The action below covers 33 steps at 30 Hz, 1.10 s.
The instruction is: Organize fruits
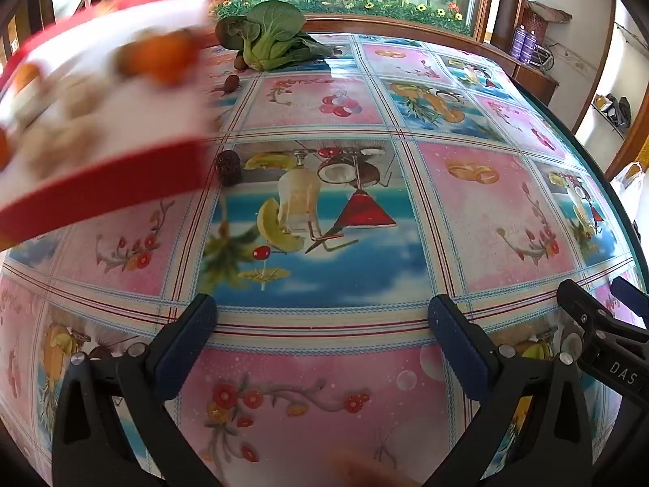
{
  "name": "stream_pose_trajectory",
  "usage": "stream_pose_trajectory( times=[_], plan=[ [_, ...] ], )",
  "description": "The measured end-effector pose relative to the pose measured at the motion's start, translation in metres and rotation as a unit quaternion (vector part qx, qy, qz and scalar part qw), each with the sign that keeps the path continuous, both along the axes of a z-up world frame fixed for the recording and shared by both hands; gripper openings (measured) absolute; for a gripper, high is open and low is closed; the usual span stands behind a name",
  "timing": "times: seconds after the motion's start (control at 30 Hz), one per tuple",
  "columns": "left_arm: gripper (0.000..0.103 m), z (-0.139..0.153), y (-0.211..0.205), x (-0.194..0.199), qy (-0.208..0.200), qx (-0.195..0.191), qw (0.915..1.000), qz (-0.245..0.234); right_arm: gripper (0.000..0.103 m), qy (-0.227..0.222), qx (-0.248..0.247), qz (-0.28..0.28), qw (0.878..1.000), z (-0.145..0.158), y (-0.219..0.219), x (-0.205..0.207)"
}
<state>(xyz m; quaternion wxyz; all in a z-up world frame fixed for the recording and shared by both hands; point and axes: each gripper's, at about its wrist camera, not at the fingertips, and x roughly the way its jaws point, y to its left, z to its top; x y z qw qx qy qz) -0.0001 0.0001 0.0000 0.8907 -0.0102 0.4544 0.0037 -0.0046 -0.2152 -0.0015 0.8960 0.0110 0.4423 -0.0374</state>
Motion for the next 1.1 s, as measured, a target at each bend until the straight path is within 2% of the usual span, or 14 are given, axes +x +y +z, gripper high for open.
stream_pose_trajectory(
  times=[1.1],
  plan=[
    [0.103,0.0027,0.001,0.0005,0.0,0.001,1.0,-0.001,0.103,0.0,0.001,0.0,1.0,0.0005,0.0001,0.0003]
  ],
)
